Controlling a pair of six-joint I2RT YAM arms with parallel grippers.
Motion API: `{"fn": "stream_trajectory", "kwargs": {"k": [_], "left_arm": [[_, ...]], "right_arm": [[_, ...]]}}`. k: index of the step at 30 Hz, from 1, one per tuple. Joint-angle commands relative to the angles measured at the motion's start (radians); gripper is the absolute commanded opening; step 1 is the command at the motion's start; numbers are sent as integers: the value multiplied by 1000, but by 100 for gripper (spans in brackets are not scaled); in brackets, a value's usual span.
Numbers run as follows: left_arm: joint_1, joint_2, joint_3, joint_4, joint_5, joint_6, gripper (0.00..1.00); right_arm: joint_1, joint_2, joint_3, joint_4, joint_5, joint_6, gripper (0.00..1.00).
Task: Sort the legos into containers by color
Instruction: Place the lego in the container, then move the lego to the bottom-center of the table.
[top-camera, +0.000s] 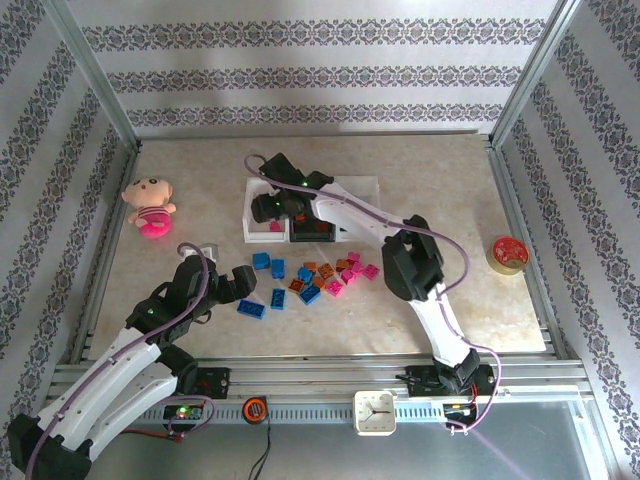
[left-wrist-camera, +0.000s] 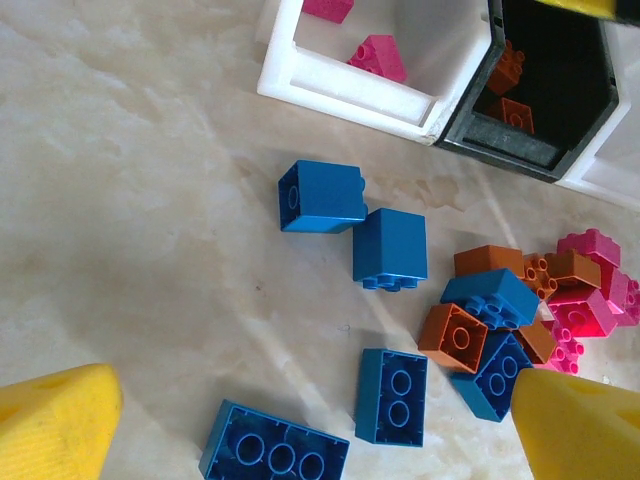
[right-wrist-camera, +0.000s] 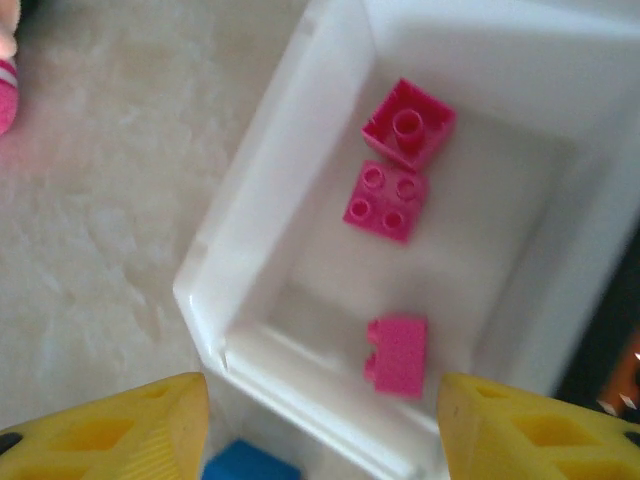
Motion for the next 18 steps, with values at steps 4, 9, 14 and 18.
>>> {"fn": "stream_trajectory", "kwargs": {"k": [4, 9, 14, 18], "left_arm": [[-11, 9, 0, 14, 6, -4, 100], [-10, 33, -9, 40, 12, -4, 99], [-10, 67, -23, 79, 22, -12, 100], [-10, 95, -25, 104, 32, -16, 99]], "right_arm": [[-15, -411, -459, 126, 52, 1, 64], [-63, -664, -817, 142, 92, 45, 65], [-183, -804, -1058, 127, 94, 92, 65], [-264, -815, -1128, 160, 59, 114, 64]]}}
